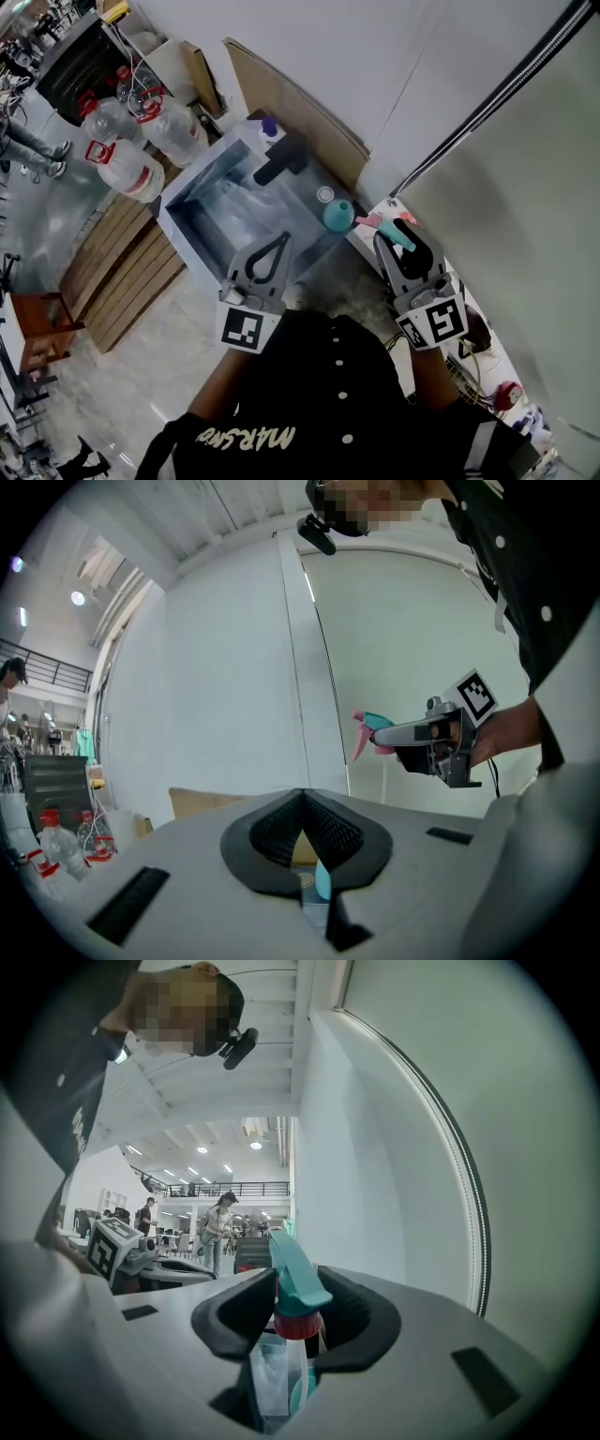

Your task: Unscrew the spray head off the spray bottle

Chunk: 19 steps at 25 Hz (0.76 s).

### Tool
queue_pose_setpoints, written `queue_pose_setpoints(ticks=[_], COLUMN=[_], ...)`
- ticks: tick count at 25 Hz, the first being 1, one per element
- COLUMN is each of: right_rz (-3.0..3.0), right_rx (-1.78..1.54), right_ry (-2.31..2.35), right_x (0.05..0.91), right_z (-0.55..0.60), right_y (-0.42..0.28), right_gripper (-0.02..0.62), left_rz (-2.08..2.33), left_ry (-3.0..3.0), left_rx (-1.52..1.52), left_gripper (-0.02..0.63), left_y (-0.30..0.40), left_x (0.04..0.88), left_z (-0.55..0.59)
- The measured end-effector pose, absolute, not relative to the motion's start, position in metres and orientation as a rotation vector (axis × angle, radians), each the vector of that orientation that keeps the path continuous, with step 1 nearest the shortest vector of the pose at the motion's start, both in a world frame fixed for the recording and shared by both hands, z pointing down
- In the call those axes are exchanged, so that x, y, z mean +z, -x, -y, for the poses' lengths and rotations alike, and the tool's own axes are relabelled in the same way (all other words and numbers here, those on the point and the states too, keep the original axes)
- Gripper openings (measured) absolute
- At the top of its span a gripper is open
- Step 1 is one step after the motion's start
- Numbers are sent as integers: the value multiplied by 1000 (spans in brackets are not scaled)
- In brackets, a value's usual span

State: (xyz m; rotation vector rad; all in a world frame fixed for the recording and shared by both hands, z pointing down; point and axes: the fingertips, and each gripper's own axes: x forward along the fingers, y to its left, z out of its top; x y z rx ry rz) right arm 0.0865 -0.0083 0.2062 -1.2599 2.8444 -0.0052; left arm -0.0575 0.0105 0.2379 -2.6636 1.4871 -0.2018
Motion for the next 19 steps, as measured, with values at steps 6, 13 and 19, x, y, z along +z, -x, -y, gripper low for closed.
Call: queue_pose_setpoints(ticks=[6, 13, 19], right_rz=[-2844, -2844, -2847], right_rx=[-8, 4, 7], right_ry=[1261, 1262, 1261], right_x=[206, 208, 205], right_z=[9, 8, 6], right_y=[-87, -86, -84], right_gripper=[150, 150, 150], left_rz=[-1415, -1412, -1443], left_ry=[2629, 2628, 2647], left_rx=[-297, -299, -250], left_gripper=[25, 25, 25], left_y=[55, 56, 57], left_x=[239, 242, 239], left_z=[-11, -12, -12])
